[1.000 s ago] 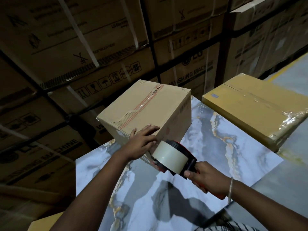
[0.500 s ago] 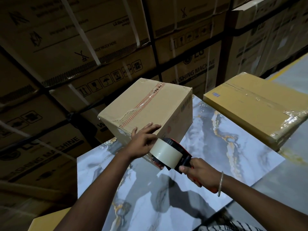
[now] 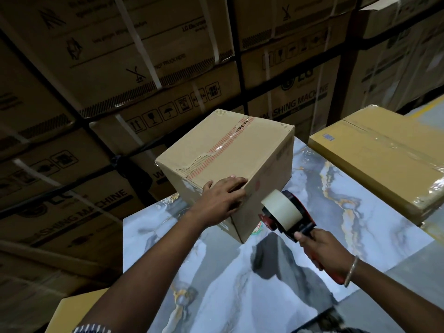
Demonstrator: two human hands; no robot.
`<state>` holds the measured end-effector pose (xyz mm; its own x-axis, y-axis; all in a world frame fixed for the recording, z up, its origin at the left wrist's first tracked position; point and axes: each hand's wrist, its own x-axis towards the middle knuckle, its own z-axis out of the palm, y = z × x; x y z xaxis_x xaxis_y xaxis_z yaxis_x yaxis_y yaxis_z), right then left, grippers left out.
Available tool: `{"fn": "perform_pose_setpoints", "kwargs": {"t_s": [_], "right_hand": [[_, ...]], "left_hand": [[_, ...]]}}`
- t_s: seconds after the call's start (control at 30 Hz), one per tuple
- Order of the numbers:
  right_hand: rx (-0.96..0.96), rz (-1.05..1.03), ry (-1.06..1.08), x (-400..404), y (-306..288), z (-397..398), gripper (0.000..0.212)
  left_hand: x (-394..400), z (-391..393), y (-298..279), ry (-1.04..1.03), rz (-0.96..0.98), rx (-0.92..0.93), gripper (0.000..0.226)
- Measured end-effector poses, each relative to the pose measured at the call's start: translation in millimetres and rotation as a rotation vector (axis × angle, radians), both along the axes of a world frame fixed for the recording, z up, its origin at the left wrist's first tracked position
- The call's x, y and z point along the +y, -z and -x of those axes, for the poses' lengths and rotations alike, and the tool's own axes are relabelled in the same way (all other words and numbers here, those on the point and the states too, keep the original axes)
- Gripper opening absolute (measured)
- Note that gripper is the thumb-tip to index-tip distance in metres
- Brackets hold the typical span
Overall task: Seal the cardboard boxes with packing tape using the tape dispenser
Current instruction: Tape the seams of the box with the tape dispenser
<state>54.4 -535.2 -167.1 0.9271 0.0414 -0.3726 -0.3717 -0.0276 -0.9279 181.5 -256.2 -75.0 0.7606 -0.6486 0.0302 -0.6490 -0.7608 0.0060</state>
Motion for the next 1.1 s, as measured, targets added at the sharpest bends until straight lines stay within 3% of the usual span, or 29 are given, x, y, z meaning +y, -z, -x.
{"fn": "perform_pose_setpoints", "kwargs": {"t_s": [0.1,0.4,0.63,0.83,1.0,1.1], "right_hand": [[-0.028,-0.011,0.004,3.2,-7.9,-3.3,0.036],[-0.126,-0.109,0.016,13.7,-34.0,-12.1,0.084],[-0.297,-0.117,-0.131,38.3,-84.6,-46.3,0.062],[-0.356,-0.071,-0.191,76.4,-123.2,-86.9,0.048],[-0.371,-0.114,-0.208,110.6,-140.5,-124.0,0.045],[-0.319,-0.151,-0.212,122.1,-140.2,-143.2,0.05]], "left_hand": [[-11.6,-1.3,1.0,-0.085,-0.021,-0.002,0.059],[-14.2,-3.3,6.0,-0.166,-0.045,0.096,0.069],[11.5,14.3,1.4,-0.107,0.053,0.079,0.057],[44.7,37.8,16.9,-0.143,0.173,0.013,0.077],[35.9,56.3,55.2,-0.37,0.514,-0.264,0.046],[20.4,60.9,72.4,-0.625,0.931,-0.336,0.053]]}}
